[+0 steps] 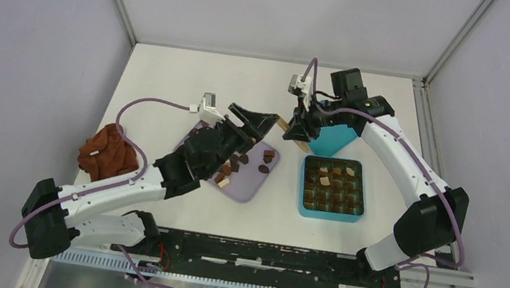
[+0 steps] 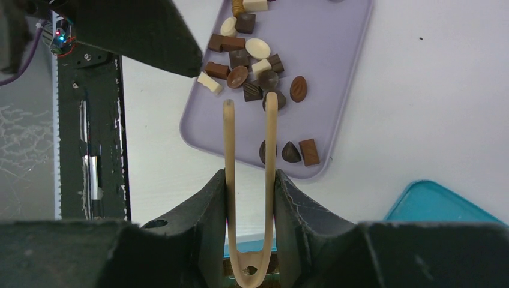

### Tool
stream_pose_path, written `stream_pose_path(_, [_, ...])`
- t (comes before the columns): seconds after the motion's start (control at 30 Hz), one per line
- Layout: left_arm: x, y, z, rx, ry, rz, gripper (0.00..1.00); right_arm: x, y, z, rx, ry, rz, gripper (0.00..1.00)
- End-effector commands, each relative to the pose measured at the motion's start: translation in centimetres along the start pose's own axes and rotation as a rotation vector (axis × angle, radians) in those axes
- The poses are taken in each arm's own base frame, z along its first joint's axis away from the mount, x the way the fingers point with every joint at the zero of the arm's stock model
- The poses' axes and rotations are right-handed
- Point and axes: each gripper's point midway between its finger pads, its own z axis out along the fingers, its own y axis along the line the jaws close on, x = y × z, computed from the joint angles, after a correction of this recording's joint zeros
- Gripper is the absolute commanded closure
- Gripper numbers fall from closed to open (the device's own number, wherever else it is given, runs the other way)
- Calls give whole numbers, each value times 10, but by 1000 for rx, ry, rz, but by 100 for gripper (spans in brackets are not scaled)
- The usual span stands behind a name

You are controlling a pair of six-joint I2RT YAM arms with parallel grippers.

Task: Pack the chocolate
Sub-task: Adjust the clamp.

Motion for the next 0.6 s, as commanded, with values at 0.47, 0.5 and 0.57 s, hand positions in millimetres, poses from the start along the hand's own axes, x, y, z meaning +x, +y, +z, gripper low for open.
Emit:
stream_pose_path(0.47, [1, 0, 42, -228, 21, 79, 29, -27, 10, -3, 69, -68, -83, 65])
stream_pose_path(0.5, [0, 2, 43, -238, 16, 83, 30, -28, 10, -3, 72, -68, -82, 65])
stream_pose_path(0.57, [-2, 6, 42, -257, 11, 89, 30, -29, 7, -3, 84, -68, -78, 65])
